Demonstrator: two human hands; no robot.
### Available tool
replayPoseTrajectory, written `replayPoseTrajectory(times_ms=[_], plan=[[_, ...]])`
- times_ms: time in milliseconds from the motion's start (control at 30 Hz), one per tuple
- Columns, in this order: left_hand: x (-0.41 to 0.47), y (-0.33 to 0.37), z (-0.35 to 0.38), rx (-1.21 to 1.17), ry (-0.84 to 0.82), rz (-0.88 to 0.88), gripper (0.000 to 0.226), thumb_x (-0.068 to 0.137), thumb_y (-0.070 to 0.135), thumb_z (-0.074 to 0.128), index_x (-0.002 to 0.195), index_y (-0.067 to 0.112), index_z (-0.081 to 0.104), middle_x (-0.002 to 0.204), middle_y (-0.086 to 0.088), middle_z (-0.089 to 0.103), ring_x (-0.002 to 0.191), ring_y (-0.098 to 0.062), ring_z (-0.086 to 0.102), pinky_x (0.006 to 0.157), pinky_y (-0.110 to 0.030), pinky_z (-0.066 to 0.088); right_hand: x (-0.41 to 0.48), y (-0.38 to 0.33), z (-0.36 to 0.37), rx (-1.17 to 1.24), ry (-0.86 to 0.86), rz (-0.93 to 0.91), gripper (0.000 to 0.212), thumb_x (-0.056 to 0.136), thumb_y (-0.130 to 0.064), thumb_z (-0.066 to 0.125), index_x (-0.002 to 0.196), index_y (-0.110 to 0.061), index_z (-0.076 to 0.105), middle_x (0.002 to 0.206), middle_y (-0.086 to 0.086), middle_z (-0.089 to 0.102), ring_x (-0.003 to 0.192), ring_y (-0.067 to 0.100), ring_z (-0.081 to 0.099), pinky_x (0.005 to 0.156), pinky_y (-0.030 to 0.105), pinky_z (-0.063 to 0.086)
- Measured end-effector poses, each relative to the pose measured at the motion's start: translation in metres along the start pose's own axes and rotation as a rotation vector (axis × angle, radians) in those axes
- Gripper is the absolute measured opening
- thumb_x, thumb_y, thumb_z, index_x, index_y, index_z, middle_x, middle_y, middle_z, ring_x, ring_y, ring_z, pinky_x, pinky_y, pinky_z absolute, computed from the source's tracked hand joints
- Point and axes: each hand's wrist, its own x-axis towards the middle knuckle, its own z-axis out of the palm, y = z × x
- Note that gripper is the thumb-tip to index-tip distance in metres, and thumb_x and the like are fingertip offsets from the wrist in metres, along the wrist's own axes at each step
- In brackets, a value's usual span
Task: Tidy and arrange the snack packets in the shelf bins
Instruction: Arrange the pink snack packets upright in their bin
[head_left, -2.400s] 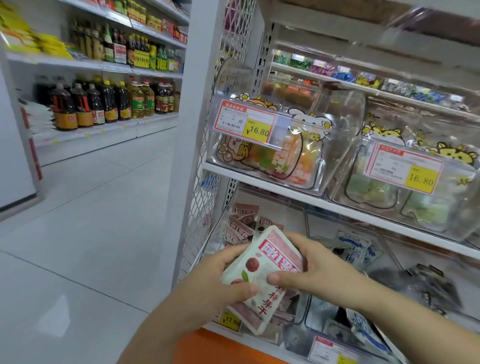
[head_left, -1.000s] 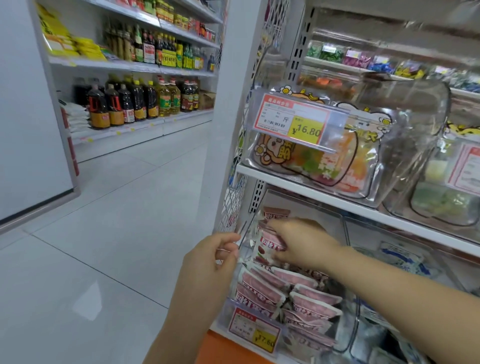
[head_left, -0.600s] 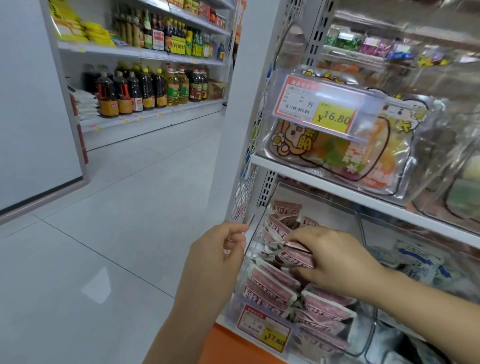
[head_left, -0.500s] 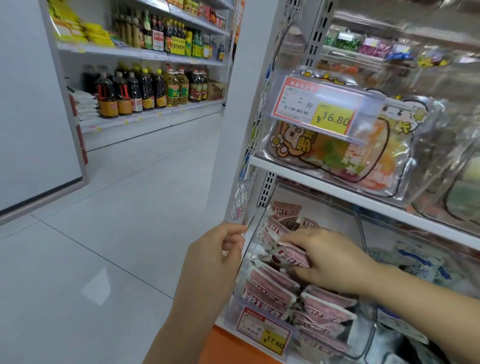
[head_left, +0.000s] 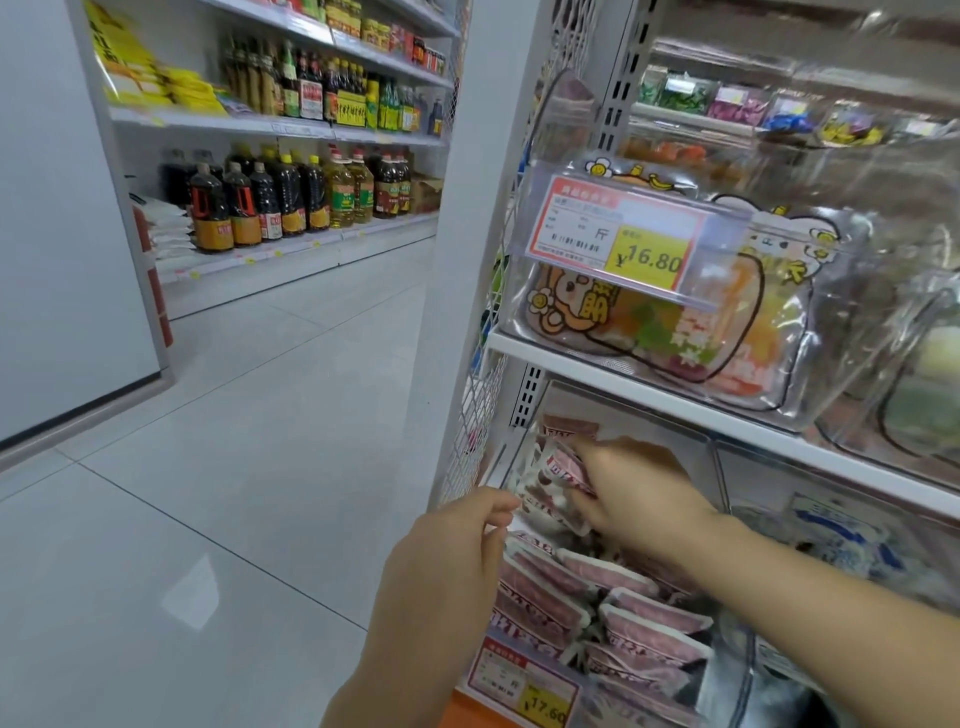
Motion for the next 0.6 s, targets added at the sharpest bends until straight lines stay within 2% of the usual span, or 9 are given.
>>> replayPoseTrajectory(times_ms=[100, 200, 267, 333, 367, 433, 500, 567, 600], plan=[[0.001, -0.001, -0.001, 0.002, -0.016, -0.013, 0.030, 0.096, 0.019, 0.050, 0.117, 0.039, 0.057, 0.090, 0.036, 0.054, 0.082, 0.014, 0.052, 0.074, -0.003, 0.038, -0.001, 0.009, 0.002, 0.045, -0.003, -0.035, 0.037, 0.090, -0.039, 0.052, 0.123, -0.025, 0.045, 0.097, 0.003, 0.065, 0.085, 0.024, 0.063, 0.070, 0.031, 0.050], [0.002, 0.001, -0.001, 0.002, -0.015, -0.019, 0.030, 0.095, 0.019, 0.051, 0.115, 0.040, 0.058, 0.087, 0.036, 0.053, 0.081, 0.015, 0.052, 0.074, -0.004, 0.039, 0.001, 0.010, 0.012, 0.072, -0.129, -0.244, 0.023, 0.089, -0.029, 0.057, 0.111, -0.025, 0.051, 0.098, -0.001, 0.063, 0.087, 0.021, 0.060, 0.075, 0.037, 0.050], [0.002, 0.002, -0.002, 0.002, -0.017, -0.027, 0.030, 0.095, 0.019, 0.051, 0.115, 0.040, 0.058, 0.089, 0.034, 0.054, 0.081, 0.015, 0.051, 0.074, -0.003, 0.038, 0.005, 0.017, 0.012, 0.098, -0.167, -0.253, 0.022, 0.091, -0.027, 0.055, 0.113, -0.027, 0.053, 0.096, -0.008, 0.060, 0.084, 0.014, 0.058, 0.073, 0.031, 0.047], [0.001, 0.003, -0.002, 0.001, -0.019, -0.038, 0.030, 0.095, 0.019, 0.050, 0.115, 0.041, 0.057, 0.090, 0.035, 0.053, 0.082, 0.016, 0.051, 0.075, -0.003, 0.039, 0.008, 0.025, 0.005, 0.186, -0.207, -0.155, 0.037, 0.094, -0.032, 0.053, 0.130, -0.032, 0.046, 0.094, -0.012, 0.054, 0.076, 0.005, 0.053, 0.066, 0.021, 0.042], [0.001, 0.003, -0.003, -0.002, -0.018, -0.042, 0.030, 0.095, 0.019, 0.050, 0.114, 0.042, 0.057, 0.090, 0.035, 0.053, 0.082, 0.015, 0.051, 0.077, -0.005, 0.040, 0.011, 0.027, 0.005, 0.165, -0.195, -0.135, 0.049, 0.093, -0.033, 0.054, 0.139, -0.033, 0.037, 0.092, -0.011, 0.053, 0.075, 0.007, 0.050, 0.065, 0.022, 0.040], [0.000, 0.003, -0.005, -0.015, -0.013, -0.052, 0.029, 0.095, 0.020, 0.051, 0.113, 0.042, 0.057, 0.090, 0.035, 0.053, 0.084, 0.013, 0.053, 0.081, -0.009, 0.043, 0.015, 0.030, 0.006, 0.059, -0.188, -0.123, 0.063, 0.091, -0.034, 0.059, 0.145, -0.032, 0.027, 0.082, -0.008, 0.045, 0.071, 0.009, 0.045, 0.063, 0.024, 0.035], [0.000, 0.004, -0.006, -0.023, -0.012, -0.056, 0.029, 0.095, 0.020, 0.050, 0.112, 0.043, 0.056, 0.091, 0.035, 0.054, 0.085, 0.012, 0.053, 0.082, -0.011, 0.044, 0.017, 0.029, 0.010, 0.116, -0.197, -0.102, 0.066, 0.090, -0.034, 0.061, 0.146, -0.031, 0.026, 0.075, -0.008, 0.044, 0.063, 0.006, 0.042, 0.056, 0.022, 0.033], [0.001, 0.005, -0.006, -0.029, -0.012, -0.050, 0.028, 0.096, 0.021, 0.050, 0.113, 0.043, 0.056, 0.093, 0.034, 0.055, 0.086, 0.011, 0.054, 0.083, -0.011, 0.044, 0.019, 0.026, 0.018, 0.200, -0.185, -0.096, 0.070, 0.087, -0.033, 0.065, 0.146, -0.028, 0.028, 0.080, -0.002, 0.054, 0.060, -0.001, 0.039, 0.052, 0.013, 0.032], [0.001, 0.005, -0.006, -0.035, -0.012, -0.050, 0.028, 0.096, 0.021, 0.050, 0.114, 0.042, 0.056, 0.093, 0.033, 0.055, 0.086, 0.011, 0.054, 0.082, -0.011, 0.044, 0.021, 0.025, 0.021, 0.252, -0.181, -0.073, 0.074, 0.085, -0.032, 0.066, 0.147, -0.025, 0.027, 0.093, 0.005, 0.060, 0.060, -0.005, 0.035, 0.050, 0.010, 0.032]])
